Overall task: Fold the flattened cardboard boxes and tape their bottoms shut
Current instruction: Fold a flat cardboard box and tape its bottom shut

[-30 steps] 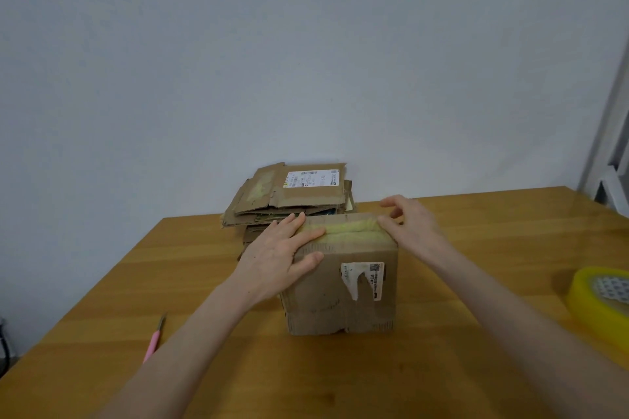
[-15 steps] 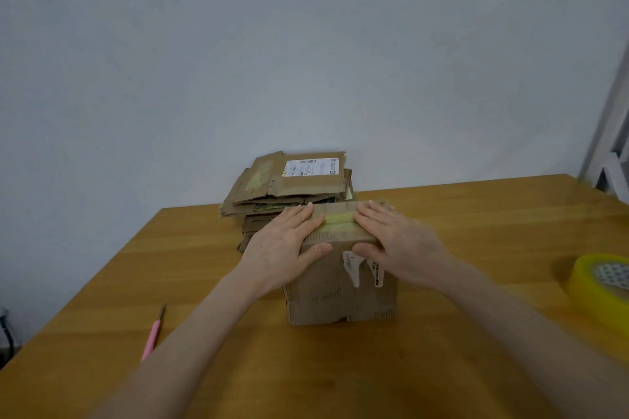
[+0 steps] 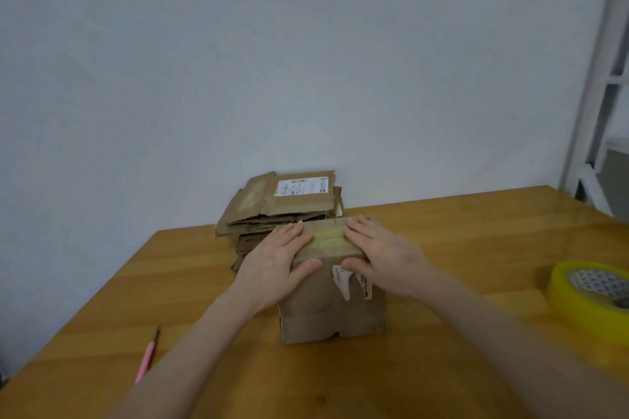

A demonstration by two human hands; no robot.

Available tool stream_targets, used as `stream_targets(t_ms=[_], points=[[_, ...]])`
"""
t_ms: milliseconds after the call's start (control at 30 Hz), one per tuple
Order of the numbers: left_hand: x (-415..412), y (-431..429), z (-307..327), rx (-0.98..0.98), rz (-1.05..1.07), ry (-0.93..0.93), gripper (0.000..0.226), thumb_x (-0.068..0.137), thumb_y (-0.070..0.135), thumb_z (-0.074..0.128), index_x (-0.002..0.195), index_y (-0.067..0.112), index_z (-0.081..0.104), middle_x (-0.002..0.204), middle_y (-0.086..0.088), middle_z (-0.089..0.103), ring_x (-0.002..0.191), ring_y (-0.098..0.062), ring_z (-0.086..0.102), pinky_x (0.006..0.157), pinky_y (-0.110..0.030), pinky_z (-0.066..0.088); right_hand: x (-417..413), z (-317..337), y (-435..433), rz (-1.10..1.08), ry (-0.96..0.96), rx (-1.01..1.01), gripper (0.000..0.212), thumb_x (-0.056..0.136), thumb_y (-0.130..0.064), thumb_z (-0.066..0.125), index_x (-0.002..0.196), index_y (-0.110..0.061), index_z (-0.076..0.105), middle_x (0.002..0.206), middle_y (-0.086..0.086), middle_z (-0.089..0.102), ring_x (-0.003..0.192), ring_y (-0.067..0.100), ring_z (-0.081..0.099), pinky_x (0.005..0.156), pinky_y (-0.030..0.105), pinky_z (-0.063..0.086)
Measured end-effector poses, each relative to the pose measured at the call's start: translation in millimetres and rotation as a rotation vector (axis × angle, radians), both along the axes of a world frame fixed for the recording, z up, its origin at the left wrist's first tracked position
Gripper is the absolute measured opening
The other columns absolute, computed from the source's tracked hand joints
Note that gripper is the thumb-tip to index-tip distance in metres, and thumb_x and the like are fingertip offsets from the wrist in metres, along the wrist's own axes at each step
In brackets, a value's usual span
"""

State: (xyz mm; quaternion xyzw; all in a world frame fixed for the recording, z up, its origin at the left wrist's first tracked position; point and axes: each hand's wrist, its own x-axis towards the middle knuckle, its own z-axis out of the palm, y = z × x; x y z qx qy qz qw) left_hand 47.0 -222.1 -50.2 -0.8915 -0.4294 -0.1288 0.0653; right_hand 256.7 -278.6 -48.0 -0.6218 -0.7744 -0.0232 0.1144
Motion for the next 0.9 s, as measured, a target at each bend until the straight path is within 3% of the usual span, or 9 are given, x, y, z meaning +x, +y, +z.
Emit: stream_targets(t_ms=[67,200,367,500,600,667,800,900], points=[[0,-2,3,-0.024,-0.001,0.026,0.11,0.063,0.087,-0.014,0.149,0.029,0.022,0.158,0.005,0.015,0.145,-0.01,0.011,0.113,-0.022,-0.002,-1,2,1,-0.002,-0.021,-0.024,0.071,0.094,-0.057,0.03,0.15,-0.018,0.012,0.159,-0.001,0.005,0.146,0.015,0.001,0.116,0.03,0.003],[4,-4,10,0.025,0.059,0.178,0.114,0.056,0.085,-0.024,0.151,0.031,0.006,0.159,0.004,0.005,0.147,-0.013,-0.001,0.119,-0.04,-0.004,-3,6,-5,-0.017,-0.005,-0.006,0.075,0.092,-0.059,0.035,0.15,-0.018,0.01,0.159,0.001,0.005,0.146,0.02,-0.001,0.118,0.036,0.005],[13,-10,15,0.063,0.116,0.28,0.108,0.058,0.079,-0.002,0.152,0.025,0.0,0.16,0.003,-0.002,0.146,-0.015,-0.007,0.119,-0.045,-0.003,-2,5,-10,-0.068,0.031,-0.016,0.097,0.082,-0.066,0.05,0.15,-0.023,-0.003,0.159,0.002,-0.006,0.146,0.023,-0.005,0.119,0.041,0.005],[26,-19,24,0.035,0.085,0.209,0.1,0.069,0.076,0.014,0.152,0.022,0.002,0.16,0.002,0.004,0.147,-0.014,0.0,0.12,-0.038,0.003,6,10,-14,-0.1,0.05,-0.026,0.108,0.076,-0.063,0.061,0.151,-0.023,-0.007,0.159,0.001,-0.006,0.146,0.023,-0.004,0.119,0.043,0.008],[54,-31,36,0.131,-0.033,0.034,0.068,0.093,0.045,0.04,0.151,0.018,0.016,0.157,0.0,0.02,0.143,-0.016,0.02,0.114,-0.031,0.02,19,15,-23,-0.117,0.126,-0.037,0.096,0.083,-0.043,0.062,0.151,-0.022,-0.002,0.159,0.001,-0.001,0.146,0.022,0.002,0.118,0.044,0.013],[84,-42,40,0.165,-0.107,-0.067,0.057,0.095,0.028,0.042,0.149,0.017,0.023,0.152,0.0,0.029,0.137,-0.015,0.032,0.107,-0.027,0.029,35,14,-32,-0.161,0.262,-0.004,0.081,0.087,-0.028,0.056,0.151,-0.022,0.007,0.158,-0.001,0.009,0.144,0.02,0.014,0.115,0.04,0.022],[148,-55,32,0.126,-0.231,-0.123,0.054,0.092,0.011,0.043,0.145,0.014,0.031,0.146,-0.002,0.038,0.134,-0.016,0.035,0.106,-0.027,0.031,73,4,-54,-0.404,0.414,0.092,0.062,0.09,-0.018,0.046,0.147,-0.023,0.022,0.151,-0.002,0.027,0.132,0.023,0.038,0.102,0.039,0.039],[199,-67,16,0.027,-0.303,-0.146,0.055,0.09,0.007,0.042,0.143,0.014,0.034,0.144,-0.004,0.039,0.131,-0.021,0.039,0.106,-0.033,0.036,102,-9,-72,-0.595,0.348,0.121,0.056,0.09,-0.02,0.05,0.142,-0.019,0.03,0.143,0.003,0.037,0.128,0.025,0.041,0.101,0.037,0.039]])
